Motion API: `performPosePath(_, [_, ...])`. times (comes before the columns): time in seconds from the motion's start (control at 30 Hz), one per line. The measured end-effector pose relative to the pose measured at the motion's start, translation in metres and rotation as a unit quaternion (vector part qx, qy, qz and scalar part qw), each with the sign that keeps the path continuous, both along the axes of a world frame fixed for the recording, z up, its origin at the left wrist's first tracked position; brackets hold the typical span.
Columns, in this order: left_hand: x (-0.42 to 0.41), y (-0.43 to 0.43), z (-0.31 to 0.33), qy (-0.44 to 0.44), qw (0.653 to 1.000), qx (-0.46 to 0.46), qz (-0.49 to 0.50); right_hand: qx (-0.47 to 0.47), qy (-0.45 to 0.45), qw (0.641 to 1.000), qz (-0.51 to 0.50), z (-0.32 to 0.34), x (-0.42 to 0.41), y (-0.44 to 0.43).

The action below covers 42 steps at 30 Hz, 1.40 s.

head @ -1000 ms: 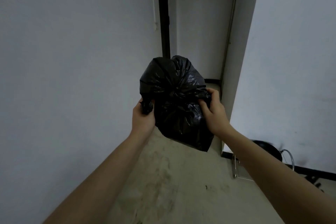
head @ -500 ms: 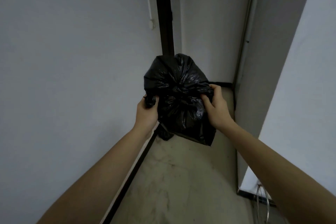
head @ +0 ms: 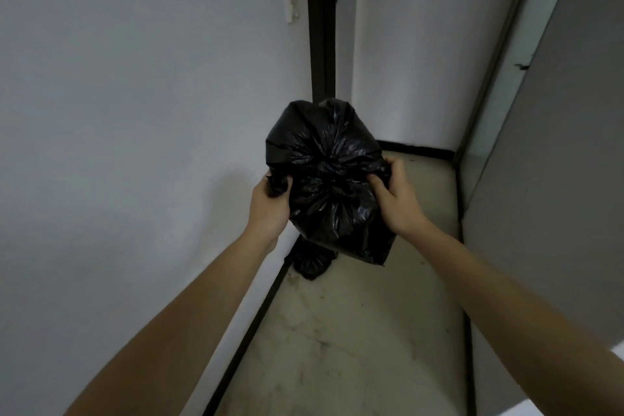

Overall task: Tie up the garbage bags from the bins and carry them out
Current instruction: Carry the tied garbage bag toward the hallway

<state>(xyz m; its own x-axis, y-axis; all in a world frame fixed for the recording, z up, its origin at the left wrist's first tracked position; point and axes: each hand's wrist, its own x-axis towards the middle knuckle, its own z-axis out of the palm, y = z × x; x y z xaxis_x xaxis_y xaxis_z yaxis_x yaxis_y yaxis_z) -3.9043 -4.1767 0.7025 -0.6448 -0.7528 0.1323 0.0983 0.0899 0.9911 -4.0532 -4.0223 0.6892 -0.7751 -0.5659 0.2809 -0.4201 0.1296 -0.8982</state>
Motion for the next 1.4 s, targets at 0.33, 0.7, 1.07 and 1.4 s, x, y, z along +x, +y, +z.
performPosePath(0.33, [-0.177,-0.146,-0.049,-0.141,0.985,-0.031,-0.09,0.077,-0.105,0.99,-0.062,-0.058,-0.158,-0.109])
performPosePath(0.7, [-0.328,-0.236,-0.216,-0.204,0.933,0.296,0.027,0.202,-0.211,0.956,0.023,-0.216,-0.325,-0.217])
performPosePath(1.07, [-0.358,-0.33,-0.479,-0.345,0.875,0.329,0.087,0.268,-0.348,0.898,0.005,-0.464,-0.345,-0.317])
performPosePath(1.4, [-0.313,-0.368,-0.775,-0.473,0.843,0.247,0.064,0.379,-0.321,0.868,0.03,-0.781,-0.288,-0.367])
